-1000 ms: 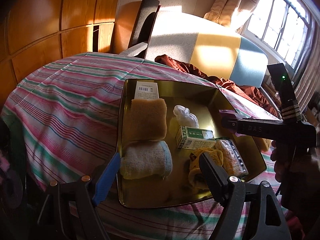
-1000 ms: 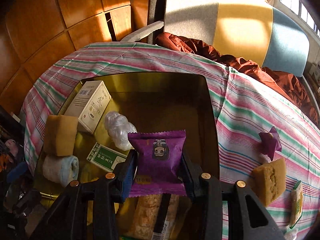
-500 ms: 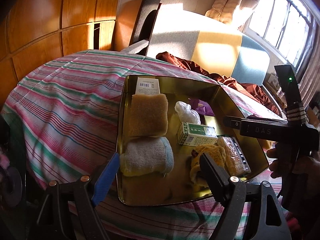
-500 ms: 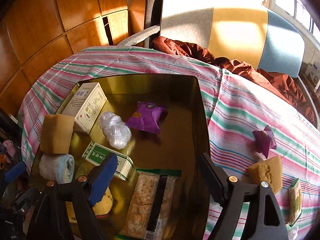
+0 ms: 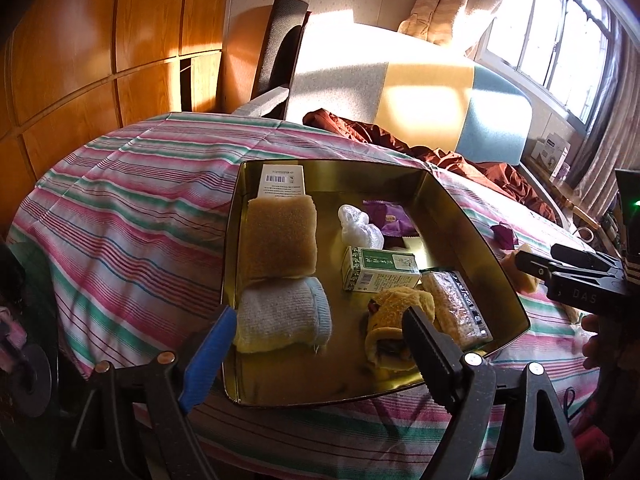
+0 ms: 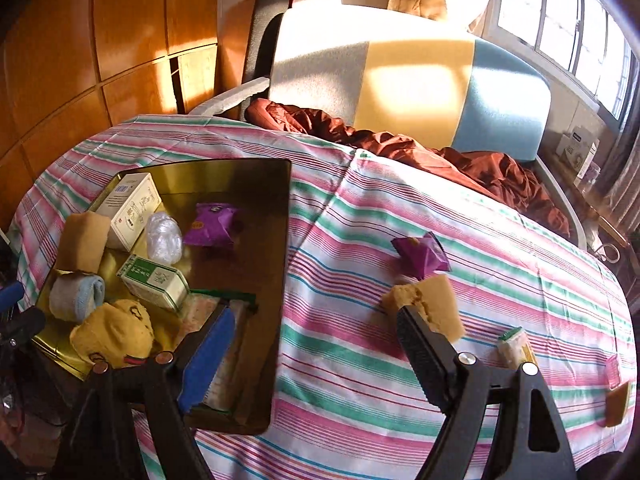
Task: Organize objects
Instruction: 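Move both tools back from the tray toward the remaining items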
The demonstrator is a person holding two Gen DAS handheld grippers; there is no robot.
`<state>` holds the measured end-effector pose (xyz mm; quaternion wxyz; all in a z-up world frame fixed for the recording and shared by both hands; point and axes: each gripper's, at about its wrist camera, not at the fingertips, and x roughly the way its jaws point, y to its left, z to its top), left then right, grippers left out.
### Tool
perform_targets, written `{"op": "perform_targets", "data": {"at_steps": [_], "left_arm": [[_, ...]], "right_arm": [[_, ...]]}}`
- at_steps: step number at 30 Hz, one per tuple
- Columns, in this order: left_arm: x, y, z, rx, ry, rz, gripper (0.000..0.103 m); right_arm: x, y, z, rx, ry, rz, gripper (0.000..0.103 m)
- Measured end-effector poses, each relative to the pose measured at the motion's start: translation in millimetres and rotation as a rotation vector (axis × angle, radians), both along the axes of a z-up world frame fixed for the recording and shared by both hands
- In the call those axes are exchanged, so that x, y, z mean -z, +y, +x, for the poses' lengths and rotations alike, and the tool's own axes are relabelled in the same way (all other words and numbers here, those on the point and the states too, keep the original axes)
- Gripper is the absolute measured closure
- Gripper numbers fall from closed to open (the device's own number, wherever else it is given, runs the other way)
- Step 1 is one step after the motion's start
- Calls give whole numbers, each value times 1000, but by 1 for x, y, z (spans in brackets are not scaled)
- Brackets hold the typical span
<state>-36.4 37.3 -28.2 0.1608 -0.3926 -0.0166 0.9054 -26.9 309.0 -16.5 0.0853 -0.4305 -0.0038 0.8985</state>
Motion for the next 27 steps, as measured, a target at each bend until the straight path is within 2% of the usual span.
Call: {"op": "perform_targets", "data": {"at_steps": [15,18,20,23,27], "left_arm": [[-7,27,7,77,16,-29,17],[-10,36,8,100,23,-35,17],[-13,44,9,122,27,-38,17],[-19,59,10,162,40,-33,17],[-25,88,13,243,43,-20,14]], "right_arm": [[-4,149,73,369,-30,-3,19],[-1,179,87,450,-23,-76,19],[2,201,98,515,-1,-159,19],[7,228,116,614,54,-314,19],[6,245,137,713,132,-420,19]]}}
